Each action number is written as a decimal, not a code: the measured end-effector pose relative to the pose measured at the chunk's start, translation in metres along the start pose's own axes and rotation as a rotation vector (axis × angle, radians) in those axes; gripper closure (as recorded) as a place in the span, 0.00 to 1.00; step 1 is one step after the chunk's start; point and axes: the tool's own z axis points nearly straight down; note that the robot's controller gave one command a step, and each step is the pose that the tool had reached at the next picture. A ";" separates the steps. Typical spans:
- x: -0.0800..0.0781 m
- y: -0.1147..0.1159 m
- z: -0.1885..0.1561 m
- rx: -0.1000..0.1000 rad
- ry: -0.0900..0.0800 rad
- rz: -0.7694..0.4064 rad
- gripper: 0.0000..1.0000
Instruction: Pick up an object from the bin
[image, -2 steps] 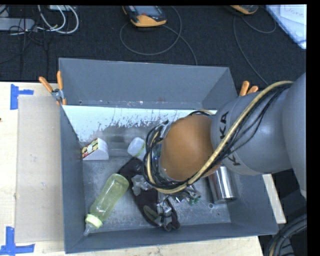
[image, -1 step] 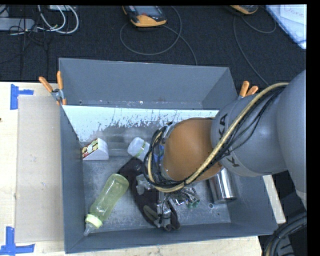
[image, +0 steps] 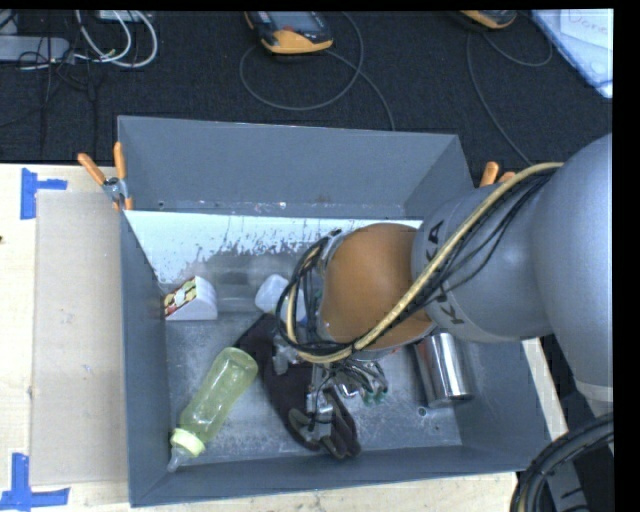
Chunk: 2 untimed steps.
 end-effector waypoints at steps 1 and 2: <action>-0.037 -0.018 0.023 -0.001 -0.006 -0.224 1.00; -0.037 -0.018 0.023 -0.001 -0.006 -0.223 1.00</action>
Offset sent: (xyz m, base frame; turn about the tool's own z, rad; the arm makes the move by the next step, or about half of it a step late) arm 0.0000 0.0000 0.0000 0.0000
